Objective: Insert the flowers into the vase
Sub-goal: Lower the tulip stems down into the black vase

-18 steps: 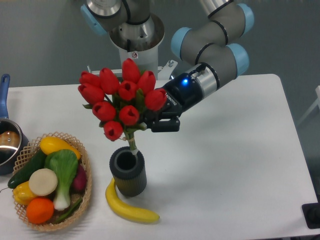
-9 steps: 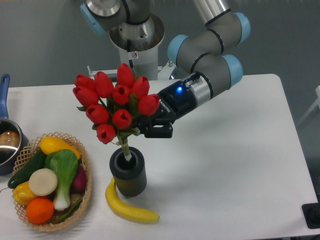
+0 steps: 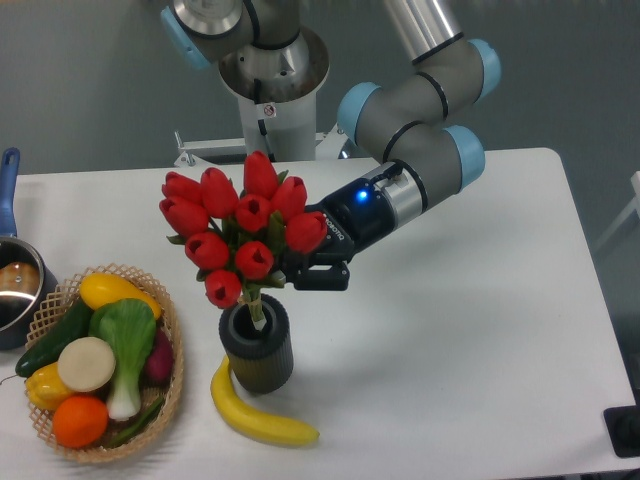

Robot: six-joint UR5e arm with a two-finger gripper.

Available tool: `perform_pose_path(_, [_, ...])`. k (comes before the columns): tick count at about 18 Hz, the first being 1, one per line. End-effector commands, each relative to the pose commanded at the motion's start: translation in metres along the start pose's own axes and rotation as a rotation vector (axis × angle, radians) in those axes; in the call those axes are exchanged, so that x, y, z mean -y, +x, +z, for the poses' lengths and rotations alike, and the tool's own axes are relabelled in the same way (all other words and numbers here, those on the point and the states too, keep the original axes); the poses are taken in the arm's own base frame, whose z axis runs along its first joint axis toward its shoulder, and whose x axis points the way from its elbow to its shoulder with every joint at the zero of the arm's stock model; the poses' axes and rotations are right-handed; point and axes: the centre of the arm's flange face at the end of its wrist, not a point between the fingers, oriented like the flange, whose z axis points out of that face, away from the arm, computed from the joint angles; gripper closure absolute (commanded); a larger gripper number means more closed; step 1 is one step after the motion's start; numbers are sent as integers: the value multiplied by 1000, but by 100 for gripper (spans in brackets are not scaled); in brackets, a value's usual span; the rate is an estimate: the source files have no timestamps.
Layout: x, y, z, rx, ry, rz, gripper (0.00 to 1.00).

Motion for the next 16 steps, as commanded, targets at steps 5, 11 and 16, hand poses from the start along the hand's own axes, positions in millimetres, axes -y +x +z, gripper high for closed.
perform_pose_path(5, [-18,9,-4,8,0,-13,93])
perform_pose_path(11, [-43,21,-5,12,2,-4,92])
perform_pose_path(16, [-65,17,-6,13,0,-10,92])
